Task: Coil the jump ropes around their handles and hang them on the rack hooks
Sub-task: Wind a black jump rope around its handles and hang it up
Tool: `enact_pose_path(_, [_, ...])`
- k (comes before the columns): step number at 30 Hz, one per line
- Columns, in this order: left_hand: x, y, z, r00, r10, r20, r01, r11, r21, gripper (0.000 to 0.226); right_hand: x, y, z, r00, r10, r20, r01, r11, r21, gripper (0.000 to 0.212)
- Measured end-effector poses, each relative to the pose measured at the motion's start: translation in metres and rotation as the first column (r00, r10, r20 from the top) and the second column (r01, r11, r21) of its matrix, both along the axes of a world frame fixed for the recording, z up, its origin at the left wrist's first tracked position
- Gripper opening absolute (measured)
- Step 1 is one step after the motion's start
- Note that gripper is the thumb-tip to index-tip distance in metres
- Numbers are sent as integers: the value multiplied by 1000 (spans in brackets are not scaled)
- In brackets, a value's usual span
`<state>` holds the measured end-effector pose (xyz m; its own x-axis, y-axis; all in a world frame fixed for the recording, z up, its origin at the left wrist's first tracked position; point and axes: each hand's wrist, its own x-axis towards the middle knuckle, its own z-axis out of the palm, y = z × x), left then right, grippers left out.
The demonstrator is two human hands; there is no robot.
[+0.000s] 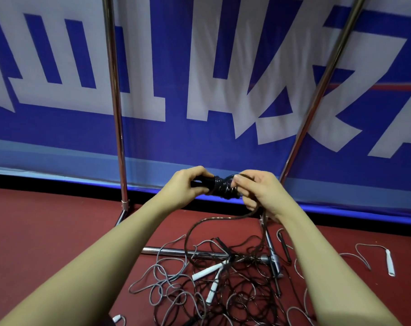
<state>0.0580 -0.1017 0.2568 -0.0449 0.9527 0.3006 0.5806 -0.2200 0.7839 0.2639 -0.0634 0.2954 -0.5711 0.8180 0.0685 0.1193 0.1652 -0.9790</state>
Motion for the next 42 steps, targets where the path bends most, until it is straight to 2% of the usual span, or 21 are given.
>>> enact_pose_path(2, [0, -2, 2, 996, -84, -12, 83, 995, -54, 31, 2, 0, -1, 999, -49, 7, 49, 999, 9, 23])
enact_pose_path(6, [0, -6, 9, 981, -191, 3, 191, 975, -111, 29, 2, 0, -1, 995, -79, -55, 69, 985, -159, 22])
enact_pose_path(9, [0, -8, 13, 978, -210, 8, 209, 970, -123, 27, 4, 2, 1, 993, -72, -96, 43, 962, -270, 22])
enact_pose_path(13, [2, -11, 16, 970, -241, 29, 242, 963, -120, 29, 6, 5, 0, 994, -92, -59, 72, 957, -282, 23])
enact_pose_path(17, [6, -13, 20, 960, -268, 78, 275, 956, -99, 9, 8, 6, 0, 990, -102, -96, 61, 933, -355, 23])
enact_pose_path(19, [6, -13, 22, 965, -247, 83, 255, 962, -102, 8, 9, 4, 1, 992, -85, -92, 45, 927, -372, 24])
enact_pose_path(24, [13, -13, 17, 995, -102, 17, 103, 992, -72, 36, 7, 3, 2, 983, -148, 109, 155, 986, -66, 18])
enact_pose_path(28, [24, -16, 24, 969, -86, 230, 102, 993, -57, 35, 6, 6, 3, 962, -262, 78, 253, 961, 111, 16])
enact_pose_path(30, [25, -17, 28, 948, -98, 302, 121, 991, -57, 32, 7, 8, 0, 953, -301, 37, 293, 944, 149, 15])
enact_pose_path(33, [26, -18, 29, 896, -141, 421, 188, 979, -74, 31, 4, 7, -2, 951, -310, 6, 307, 942, 138, 13])
enact_pose_path(36, [34, -16, 32, 799, -134, 586, 170, 985, -7, 35, -4, 9, -4, 940, -326, -99, 323, 945, -46, 16])
enact_pose_path(37, [40, -16, 35, 740, -112, 663, 134, 991, 18, 35, -6, 10, -5, 929, -351, -119, 341, 935, -98, 22])
enact_pose_path(39, [49, -13, 40, 608, -50, 792, 32, 999, 39, 34, -10, 9, -8, 932, -358, -57, 356, 934, -43, 23])
enact_pose_path(41, [52, -9, 43, 533, 30, 845, -106, 994, 32, 34, -15, 8, -14, 969, -244, 23, 244, 969, 26, 22])
enact_pose_path(42, [51, -7, 43, 531, 68, 845, -170, 985, 28, 33, -17, 7, -17, 985, -165, 57, 164, 986, 19, 25])
